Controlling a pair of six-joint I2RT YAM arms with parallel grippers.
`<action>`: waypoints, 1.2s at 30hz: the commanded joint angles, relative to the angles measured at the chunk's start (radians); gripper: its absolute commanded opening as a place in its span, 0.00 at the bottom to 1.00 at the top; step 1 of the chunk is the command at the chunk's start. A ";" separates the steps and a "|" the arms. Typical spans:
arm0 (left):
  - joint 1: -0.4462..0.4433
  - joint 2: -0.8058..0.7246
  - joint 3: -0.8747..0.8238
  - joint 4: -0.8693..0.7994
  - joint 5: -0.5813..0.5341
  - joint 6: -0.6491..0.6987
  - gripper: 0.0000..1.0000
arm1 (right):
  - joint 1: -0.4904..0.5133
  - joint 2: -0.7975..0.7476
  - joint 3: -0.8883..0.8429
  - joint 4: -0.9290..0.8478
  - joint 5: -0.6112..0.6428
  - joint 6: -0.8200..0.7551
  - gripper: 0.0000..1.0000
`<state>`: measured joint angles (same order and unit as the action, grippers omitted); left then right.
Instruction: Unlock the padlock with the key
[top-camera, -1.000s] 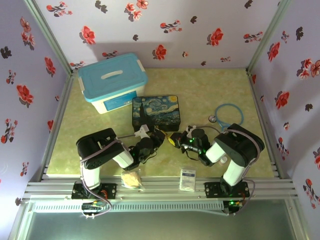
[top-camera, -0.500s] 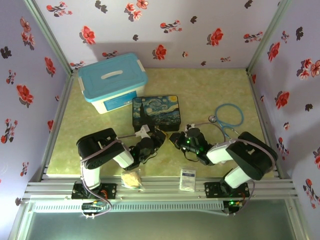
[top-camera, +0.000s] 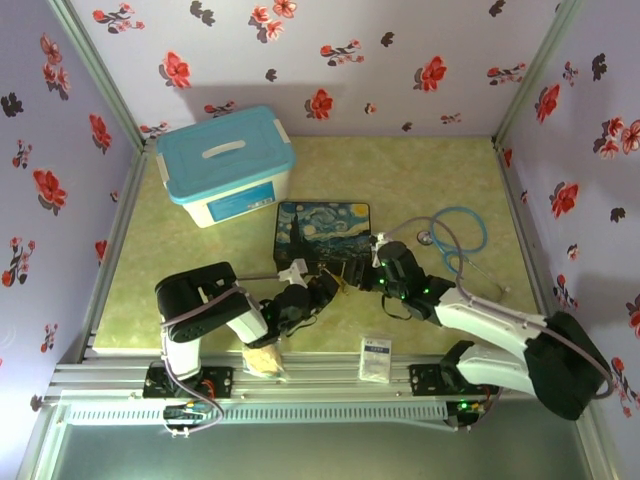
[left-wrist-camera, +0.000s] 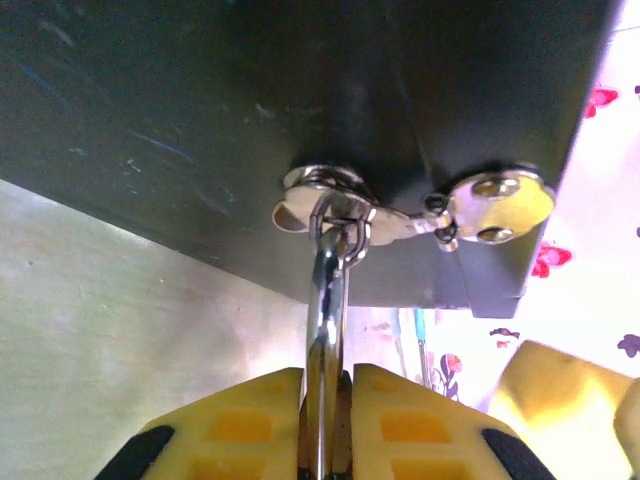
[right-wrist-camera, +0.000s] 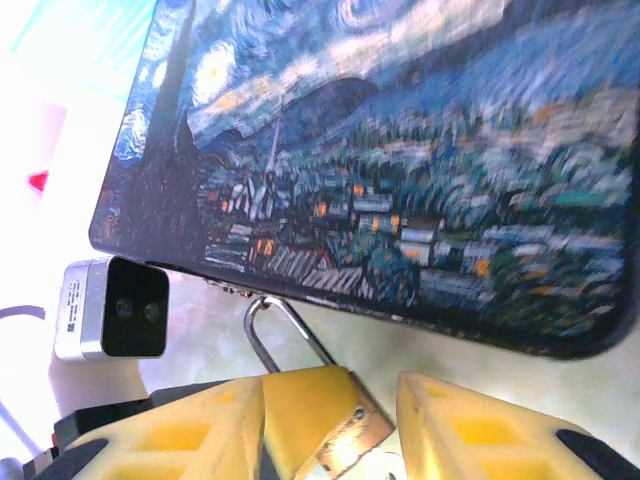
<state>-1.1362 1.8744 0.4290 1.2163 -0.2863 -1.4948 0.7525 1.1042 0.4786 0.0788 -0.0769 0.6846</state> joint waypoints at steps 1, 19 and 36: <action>-0.005 -0.022 -0.017 0.022 0.013 -0.012 0.00 | 0.014 -0.030 -0.001 -0.200 0.147 -0.237 0.39; -0.005 -0.098 -0.011 -0.106 -0.005 0.014 0.00 | 0.362 0.174 -0.041 0.023 0.504 -0.522 0.44; -0.009 -0.110 -0.017 -0.067 0.021 -0.013 0.00 | 0.441 0.370 0.016 0.135 0.701 -0.648 0.26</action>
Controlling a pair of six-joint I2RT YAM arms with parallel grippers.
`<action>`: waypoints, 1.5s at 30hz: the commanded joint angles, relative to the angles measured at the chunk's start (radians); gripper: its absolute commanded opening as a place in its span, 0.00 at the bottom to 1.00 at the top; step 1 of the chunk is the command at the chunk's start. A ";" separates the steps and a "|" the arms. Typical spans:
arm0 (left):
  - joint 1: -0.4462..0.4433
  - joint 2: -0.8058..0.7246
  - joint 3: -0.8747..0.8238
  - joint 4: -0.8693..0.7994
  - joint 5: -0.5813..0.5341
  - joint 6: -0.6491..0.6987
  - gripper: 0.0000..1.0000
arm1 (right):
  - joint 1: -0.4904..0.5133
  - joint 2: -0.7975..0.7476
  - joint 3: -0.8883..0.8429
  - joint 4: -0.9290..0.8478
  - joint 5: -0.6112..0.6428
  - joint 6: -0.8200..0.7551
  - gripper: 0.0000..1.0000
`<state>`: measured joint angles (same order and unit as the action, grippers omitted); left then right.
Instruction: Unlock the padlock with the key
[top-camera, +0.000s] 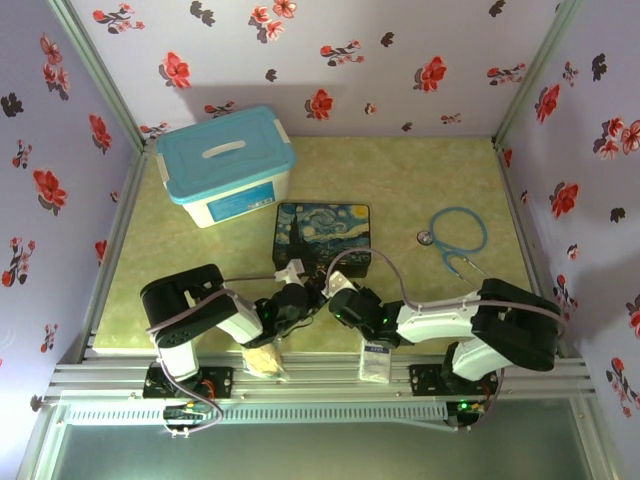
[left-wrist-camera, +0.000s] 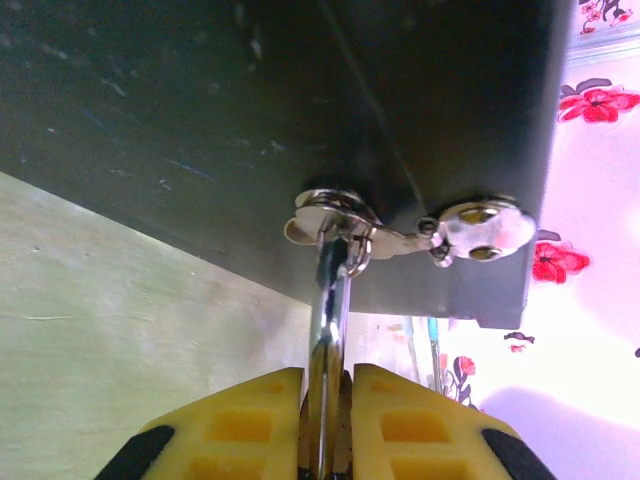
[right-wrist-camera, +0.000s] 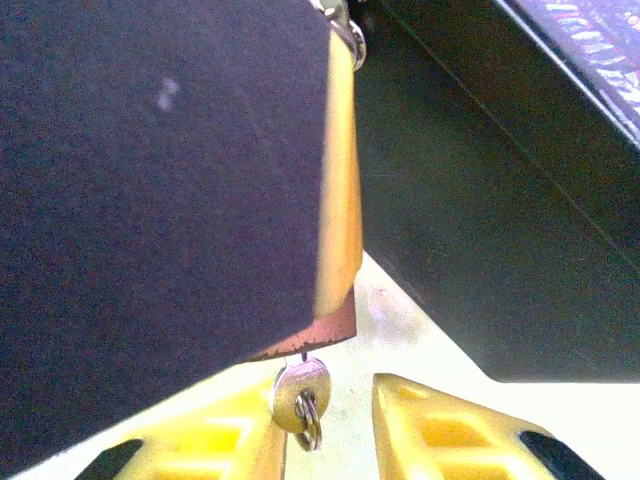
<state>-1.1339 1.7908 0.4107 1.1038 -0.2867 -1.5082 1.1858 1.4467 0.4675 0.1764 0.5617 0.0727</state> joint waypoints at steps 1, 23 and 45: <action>-0.012 -0.028 0.002 0.042 0.023 0.000 0.00 | 0.009 0.034 0.031 0.037 0.058 -0.031 0.24; -0.016 -0.065 -0.007 0.015 0.051 0.032 0.00 | -0.182 -0.115 -0.126 0.306 -0.368 0.136 0.06; 0.007 -0.073 -0.034 -0.089 0.077 0.090 0.15 | -0.391 -0.049 -0.145 0.394 -0.818 0.316 0.07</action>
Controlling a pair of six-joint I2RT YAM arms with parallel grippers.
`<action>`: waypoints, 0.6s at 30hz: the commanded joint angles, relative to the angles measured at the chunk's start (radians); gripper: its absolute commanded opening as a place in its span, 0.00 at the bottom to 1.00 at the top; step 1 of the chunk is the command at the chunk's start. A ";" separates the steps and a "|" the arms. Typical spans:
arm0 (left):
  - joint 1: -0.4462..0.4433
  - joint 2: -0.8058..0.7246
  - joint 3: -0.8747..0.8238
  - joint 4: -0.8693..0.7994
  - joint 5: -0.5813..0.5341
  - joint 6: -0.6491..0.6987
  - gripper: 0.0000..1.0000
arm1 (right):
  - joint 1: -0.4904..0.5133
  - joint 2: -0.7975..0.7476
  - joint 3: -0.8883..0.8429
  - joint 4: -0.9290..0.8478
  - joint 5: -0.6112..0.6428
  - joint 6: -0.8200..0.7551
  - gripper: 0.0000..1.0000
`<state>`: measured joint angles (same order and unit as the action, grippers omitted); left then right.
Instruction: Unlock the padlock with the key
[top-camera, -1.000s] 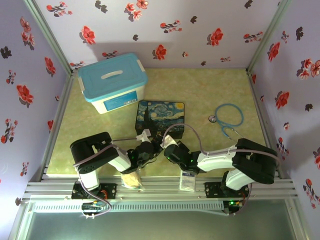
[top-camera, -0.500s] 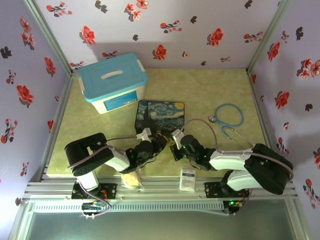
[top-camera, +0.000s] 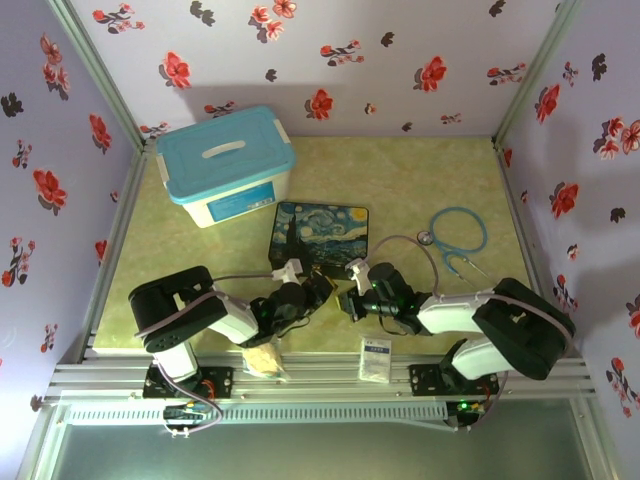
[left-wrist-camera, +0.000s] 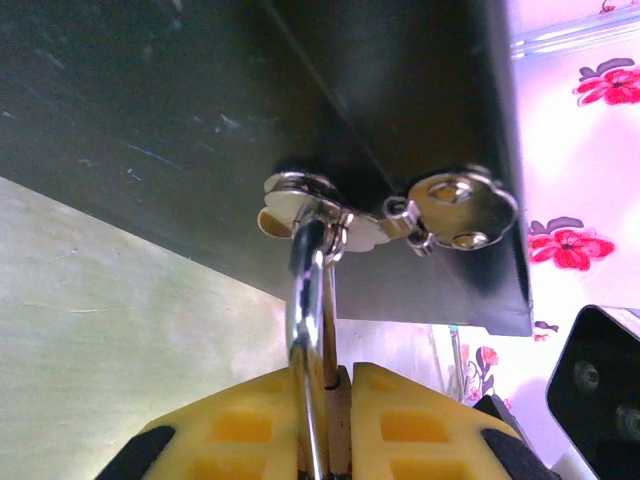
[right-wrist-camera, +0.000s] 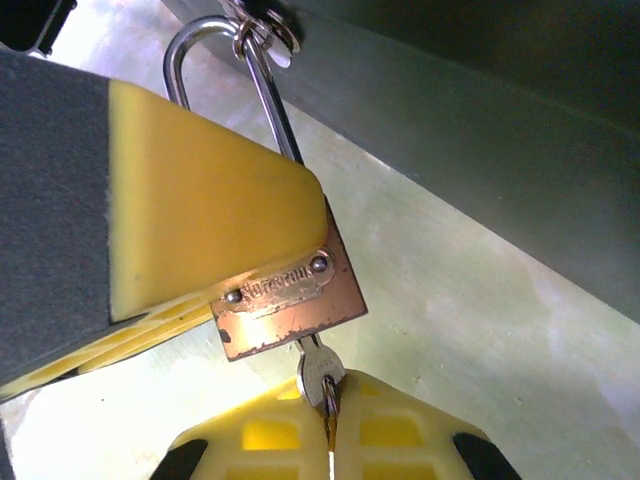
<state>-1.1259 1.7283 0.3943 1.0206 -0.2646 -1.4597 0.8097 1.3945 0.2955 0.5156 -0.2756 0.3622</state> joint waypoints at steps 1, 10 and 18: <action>0.000 -0.012 -0.017 -0.008 0.054 0.045 0.19 | -0.012 0.007 0.032 0.045 0.022 0.025 0.07; 0.011 -0.051 0.025 -0.167 0.067 0.095 0.22 | 0.035 0.076 0.062 0.046 0.031 0.036 0.07; 0.061 -0.135 0.006 -0.350 0.081 0.140 0.09 | 0.038 0.070 0.086 -0.022 0.039 0.050 0.35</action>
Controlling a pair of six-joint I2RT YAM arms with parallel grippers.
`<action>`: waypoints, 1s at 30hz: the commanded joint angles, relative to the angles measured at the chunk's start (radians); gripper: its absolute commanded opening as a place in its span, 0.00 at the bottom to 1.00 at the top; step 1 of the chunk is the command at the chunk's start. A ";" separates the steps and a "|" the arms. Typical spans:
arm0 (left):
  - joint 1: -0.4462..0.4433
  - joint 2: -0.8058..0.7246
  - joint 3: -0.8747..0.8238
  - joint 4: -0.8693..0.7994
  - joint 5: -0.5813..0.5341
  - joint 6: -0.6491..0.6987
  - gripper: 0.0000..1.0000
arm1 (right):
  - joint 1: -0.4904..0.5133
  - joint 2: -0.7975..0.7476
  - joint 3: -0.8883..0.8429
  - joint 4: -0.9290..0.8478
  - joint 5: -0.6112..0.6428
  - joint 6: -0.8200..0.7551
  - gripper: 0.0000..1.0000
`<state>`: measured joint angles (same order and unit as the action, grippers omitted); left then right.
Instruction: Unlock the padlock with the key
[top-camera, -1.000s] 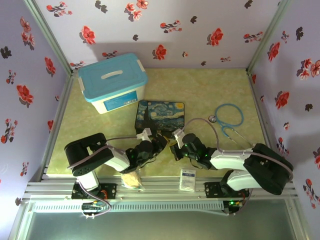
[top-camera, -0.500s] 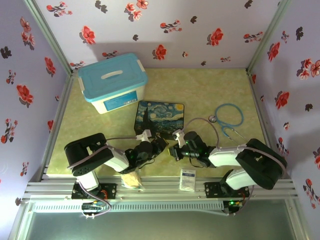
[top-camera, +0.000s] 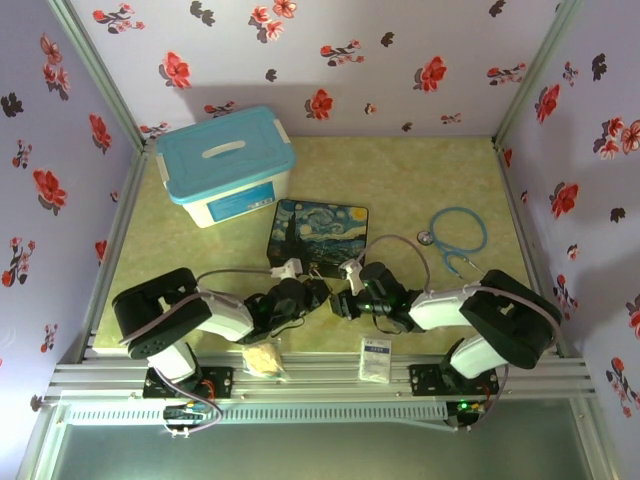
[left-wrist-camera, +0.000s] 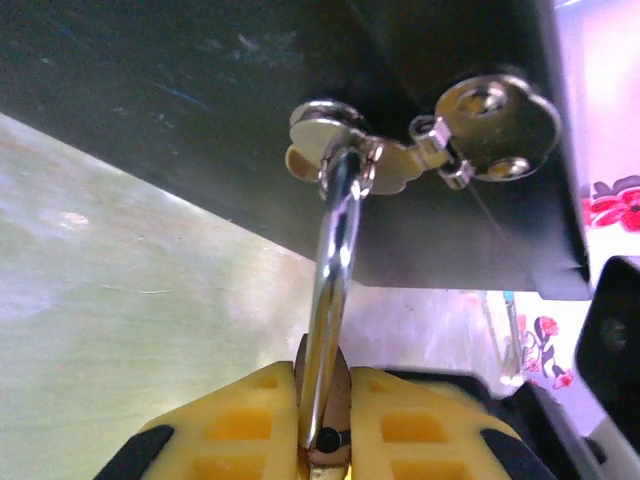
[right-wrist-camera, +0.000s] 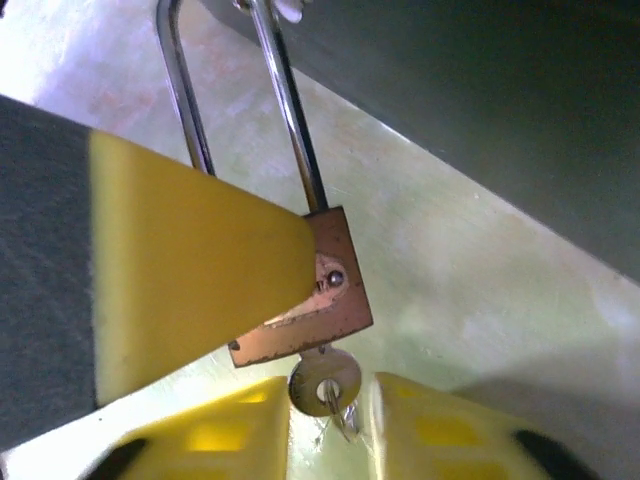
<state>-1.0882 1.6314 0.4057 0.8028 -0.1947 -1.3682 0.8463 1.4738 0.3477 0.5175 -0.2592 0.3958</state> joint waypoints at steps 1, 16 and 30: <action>0.030 -0.052 -0.008 -0.155 0.017 0.060 0.09 | 0.001 -0.022 0.031 -0.035 0.033 0.018 0.37; 0.111 -0.152 0.114 -0.680 0.089 0.285 0.10 | -0.017 -0.123 0.037 -0.155 0.352 0.135 0.52; 0.124 -0.052 0.210 -0.809 0.084 0.368 0.20 | -0.016 -0.091 0.053 -0.170 0.408 0.135 0.51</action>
<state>-0.9653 1.5387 0.6277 0.1371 -0.1074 -1.0561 0.8356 1.3945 0.3836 0.3798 0.1093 0.5350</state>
